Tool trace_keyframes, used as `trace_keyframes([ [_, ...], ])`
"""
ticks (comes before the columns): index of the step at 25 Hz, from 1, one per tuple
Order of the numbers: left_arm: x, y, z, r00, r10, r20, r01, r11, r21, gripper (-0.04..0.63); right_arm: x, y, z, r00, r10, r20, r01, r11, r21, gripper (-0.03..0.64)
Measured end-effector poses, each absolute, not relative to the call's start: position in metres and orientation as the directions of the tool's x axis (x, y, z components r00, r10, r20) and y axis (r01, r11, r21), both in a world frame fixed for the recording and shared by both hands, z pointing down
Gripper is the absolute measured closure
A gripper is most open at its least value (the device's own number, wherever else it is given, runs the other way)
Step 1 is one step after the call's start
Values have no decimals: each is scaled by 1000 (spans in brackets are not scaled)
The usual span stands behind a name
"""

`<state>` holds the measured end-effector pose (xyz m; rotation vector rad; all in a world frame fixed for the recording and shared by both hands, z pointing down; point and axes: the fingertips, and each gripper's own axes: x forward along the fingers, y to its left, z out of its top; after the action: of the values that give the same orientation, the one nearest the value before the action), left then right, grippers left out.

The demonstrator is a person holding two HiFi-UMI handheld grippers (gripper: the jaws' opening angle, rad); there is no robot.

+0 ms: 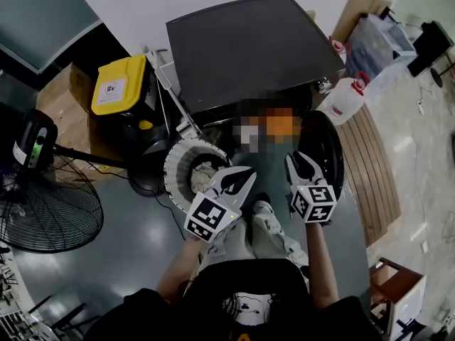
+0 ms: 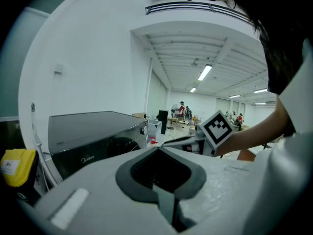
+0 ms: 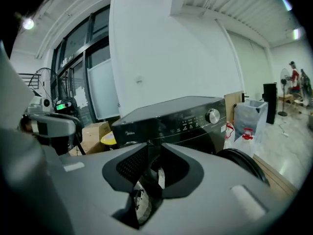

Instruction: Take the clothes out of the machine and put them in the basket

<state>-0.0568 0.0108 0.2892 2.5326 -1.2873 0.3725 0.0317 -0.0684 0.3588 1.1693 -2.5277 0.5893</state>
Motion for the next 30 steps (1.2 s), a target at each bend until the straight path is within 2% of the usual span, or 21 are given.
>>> trace_keyframes([
  [11, -46, -58, 355, 576, -712, 400, -797, -598, 84, 595, 24, -154, 484, -590, -651, 478, -806, 512, -297, 457],
  [23, -52, -116, 485, 548, -673, 496, -793, -607, 52, 595, 4, -215, 647, -579, -614, 536, -815, 442, -374, 405],
  [27, -52, -124, 516, 545, -665, 511, -795, -603, 62, 595, 4, -233, 686, -554, -620, 556, -832, 432, -347, 400],
  [30, -52, -130, 537, 546, -654, 525, -788, -613, 56, 595, 8, -253, 713, -514, -639, 573, -857, 415, -305, 365],
])
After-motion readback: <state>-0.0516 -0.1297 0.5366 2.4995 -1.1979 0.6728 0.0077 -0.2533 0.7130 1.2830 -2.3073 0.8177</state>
